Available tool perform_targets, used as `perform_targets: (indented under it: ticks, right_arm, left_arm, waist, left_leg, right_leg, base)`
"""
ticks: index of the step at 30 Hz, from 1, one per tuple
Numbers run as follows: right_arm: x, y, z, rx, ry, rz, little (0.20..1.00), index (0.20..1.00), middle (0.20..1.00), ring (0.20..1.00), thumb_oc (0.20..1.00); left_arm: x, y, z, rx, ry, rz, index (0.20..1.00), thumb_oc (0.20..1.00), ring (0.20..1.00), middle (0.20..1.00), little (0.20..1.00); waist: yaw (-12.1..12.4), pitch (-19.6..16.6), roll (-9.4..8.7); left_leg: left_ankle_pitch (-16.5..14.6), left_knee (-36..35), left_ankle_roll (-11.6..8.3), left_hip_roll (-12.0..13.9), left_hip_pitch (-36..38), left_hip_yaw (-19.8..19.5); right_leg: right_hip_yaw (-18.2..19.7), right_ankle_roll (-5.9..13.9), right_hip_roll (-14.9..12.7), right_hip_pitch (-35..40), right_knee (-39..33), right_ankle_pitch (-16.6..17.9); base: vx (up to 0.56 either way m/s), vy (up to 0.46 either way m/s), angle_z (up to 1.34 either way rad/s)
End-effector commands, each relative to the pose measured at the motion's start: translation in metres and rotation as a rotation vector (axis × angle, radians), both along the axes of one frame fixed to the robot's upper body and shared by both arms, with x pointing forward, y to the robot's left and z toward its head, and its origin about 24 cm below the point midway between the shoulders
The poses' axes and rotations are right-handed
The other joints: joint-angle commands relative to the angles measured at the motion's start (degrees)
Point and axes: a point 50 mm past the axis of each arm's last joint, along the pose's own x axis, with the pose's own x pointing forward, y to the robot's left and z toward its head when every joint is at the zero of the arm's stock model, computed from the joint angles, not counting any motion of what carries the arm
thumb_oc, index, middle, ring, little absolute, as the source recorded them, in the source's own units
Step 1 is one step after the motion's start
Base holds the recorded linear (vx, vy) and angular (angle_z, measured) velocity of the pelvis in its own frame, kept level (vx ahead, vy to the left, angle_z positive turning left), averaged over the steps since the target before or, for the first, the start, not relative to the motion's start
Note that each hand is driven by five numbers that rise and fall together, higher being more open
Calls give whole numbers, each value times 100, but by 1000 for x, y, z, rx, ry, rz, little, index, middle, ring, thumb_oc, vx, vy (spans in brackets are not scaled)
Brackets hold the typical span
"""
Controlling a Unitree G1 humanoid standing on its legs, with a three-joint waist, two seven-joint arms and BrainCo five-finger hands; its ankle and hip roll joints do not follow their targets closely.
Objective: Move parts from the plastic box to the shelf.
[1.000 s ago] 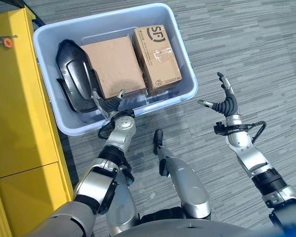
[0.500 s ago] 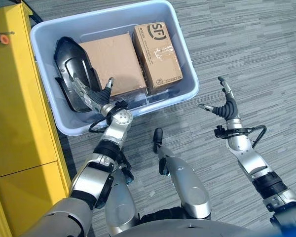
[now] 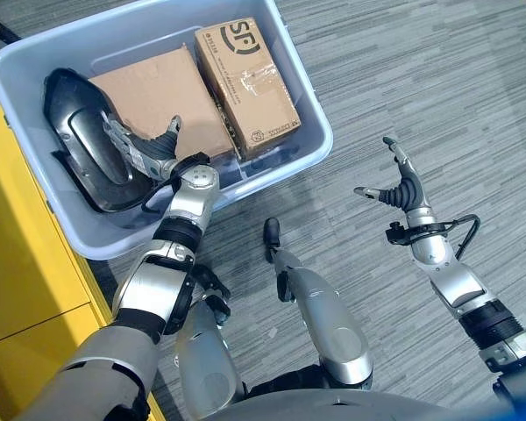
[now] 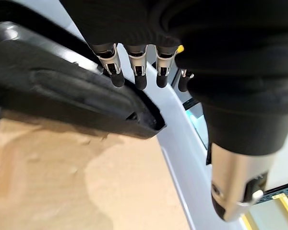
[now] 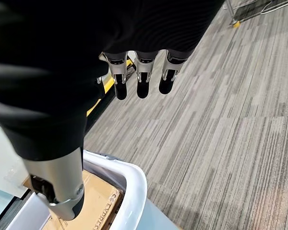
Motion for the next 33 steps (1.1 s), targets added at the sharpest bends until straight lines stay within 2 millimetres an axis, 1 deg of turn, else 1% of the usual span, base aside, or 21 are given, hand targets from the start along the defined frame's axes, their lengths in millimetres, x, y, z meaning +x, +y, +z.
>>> perform_targets:
  ticks: [1,2,3,4,7,10,12,14,15,17,19,21,22,24,26,28,31,33]
  right_arm:
    - [-5,0,30,27,-122,27,1000,1000,1000,1000,1000]
    - [-4,-1,31,27,-122,17,1000,1000,1000,1000,1000]
    - [-4,-1,30,28,-120,10,1000,1000,1000,1000,1000]
    - [-4,-3,27,39,-116,-8,1000,1000,1000,1000,1000]
    - [-7,-5,23,54,-116,-22,1000,1000,1000,1000,1000]
    - [-7,-5,22,65,-114,-25,1000,1000,1000,1000,1000]
    - [-6,-4,23,67,-109,-18,1000,1000,1000,1000,1000]
    - [-4,-3,23,72,-108,-21,1000,1000,1000,1000,1000]
    - [-2,-1,25,73,-110,-22,1000,1000,1000,1000,1000]
    - [-2,-1,28,72,-112,-19,1000,1000,1000,1000,1000]
    - [-2,-2,31,65,-113,-22,1000,1000,1000,1000,1000]
    - [-2,-6,32,54,-111,-19,1000,1000,1000,1000,1000]
    - [-2,-7,32,52,-112,-18,1000,1000,1000,1000,1000]
    - [-1,-9,34,44,-116,-10,1000,1000,1000,1000,1000]
    - [1,-9,38,35,-118,-3,1000,1000,1000,1000,1000]
    - [3,-8,40,31,-116,-4,1000,1000,1000,1000,1000]
    - [3,-9,41,31,-114,-1,1000,1000,1000,1000,1000]
    - [2,-9,40,28,-112,4,1000,1000,1000,1000,1000]
  left_arm:
    - [-6,27,7,-60,-40,112,1000,1000,1000,1000,1000]
    - [-9,33,1,-168,-58,170,1000,1000,1000,1000,1000]
    - [-11,35,-2,-200,-65,200,1000,1000,1000,1000,1000]
    - [-18,42,-2,-186,-99,325,1000,1000,1000,1000,1000]
    - [-23,48,-4,-178,-103,372,1000,1000,1000,1000,1000]
    - [-22,48,-10,-208,-97,334,1000,1000,1000,1000,1000]
    - [-19,45,-13,-300,-110,298,1000,1000,1000,1000,1000]
    - [-17,40,-22,-422,-105,264,1000,1000,1000,1000,1000]
    - [-15,37,-25,-413,-97,212,1000,1000,1000,1000,1000]
    - [-5,29,-20,-330,-66,48,1000,1000,1000,1000,1000]
    - [4,13,-12,-247,-37,-93,1000,1000,1000,1000,1000]
    - [13,-6,-3,-138,-17,-287,1000,1000,1000,1000,1000]
    - [13,-9,-3,-129,-10,-308,1000,1000,1000,1000,1000]
    - [17,-23,-3,-119,17,-394,1000,1000,1000,1000,1000]
    - [19,-30,-5,-151,25,-443,1000,1000,1000,1000,1000]
    - [19,-33,-9,-172,38,-467,1000,1000,1000,1000,1000]
    - [22,-36,-9,-113,60,-531,1000,1000,1000,1000,1000]
    - [23,-41,-8,-77,63,-575,1000,1000,1000,1000,1000]
  waist:
    - [194,-88,-513]
    - [186,-88,-539]
    - [184,-88,-551]
    - [187,-88,-582]
    - [203,-88,-603]
    - [221,-88,-613]
    - [210,-88,-617]
    - [209,-88,-615]
    - [206,-88,-619]
    - [166,-88,-638]
    - [126,-88,-633]
    - [70,-88,-613]
    - [65,-88,-608]
    - [35,-88,-591]
    - [6,-88,-582]
    - [-15,-88,-562]
    - [-52,-88,-578]
    - [-86,-88,-583]
  left_leg:
    - [259,460,-653,712,-277,-150]
    - [262,497,-667,734,-334,-165]
    - [257,513,-673,740,-361,-176]
    - [235,541,-678,749,-425,-204]
    - [228,549,-676,739,-488,-237]
    - [227,544,-676,729,-514,-262]
    - [197,569,-664,728,-540,-267]
    - [220,595,-675,737,-563,-286]
    - [203,606,-677,742,-578,-288]
    - [183,614,-652,752,-566,-256]
    - [186,606,-634,741,-559,-223]
    - [194,598,-612,739,-514,-152]
    - [197,601,-611,737,-513,-145]
    - [215,606,-599,735,-491,-107]
    - [222,619,-591,746,-488,-67]
    - [242,644,-597,754,-495,-52]
    - [215,695,-594,774,-497,-27]
    - [218,717,-591,781,-500,-6]
  right_leg:
    - [-80,825,-454,-196,857,-923]
    - [-97,821,-452,-259,897,-937]
    - [-107,818,-450,-281,907,-940]
    - [-128,816,-452,-328,935,-945]
    - [-150,816,-456,-385,948,-928]
    - [-163,811,-452,-401,939,-919]
    - [-150,809,-458,-415,952,-926]
    - [-146,810,-459,-428,959,-915]
    - [-159,812,-467,-431,961,-913]
    - [-158,813,-479,-434,965,-902]
    - [-134,811,-478,-455,975,-893]
    - [-95,807,-471,-455,983,-891]
    - [-87,807,-470,-456,983,-891]
    - [-67,803,-463,-464,1008,-892]
    - [-53,798,-469,-480,1039,-907]
    - [-35,788,-462,-498,1067,-923]
    - [-23,779,-455,-496,1096,-939]
    - [-2,778,-441,-516,1104,-934]
  base:
    - [33,-80,-5]
    - [34,-83,-4]
    - [38,-106,-3]
    - [19,-74,1]
    - [7,-65,3]
    - [4,-47,2]
    - [0,0,0]
    - [0,0,0]
    - [0,0,0]
    - [0,2,3]
    - [2,24,3]
    - [6,62,0]
    - [11,66,-6]
    - [6,44,-13]
    - [4,43,-5]
    - [10,33,-12]
    - [7,1,-11]
    - [0,0,0]
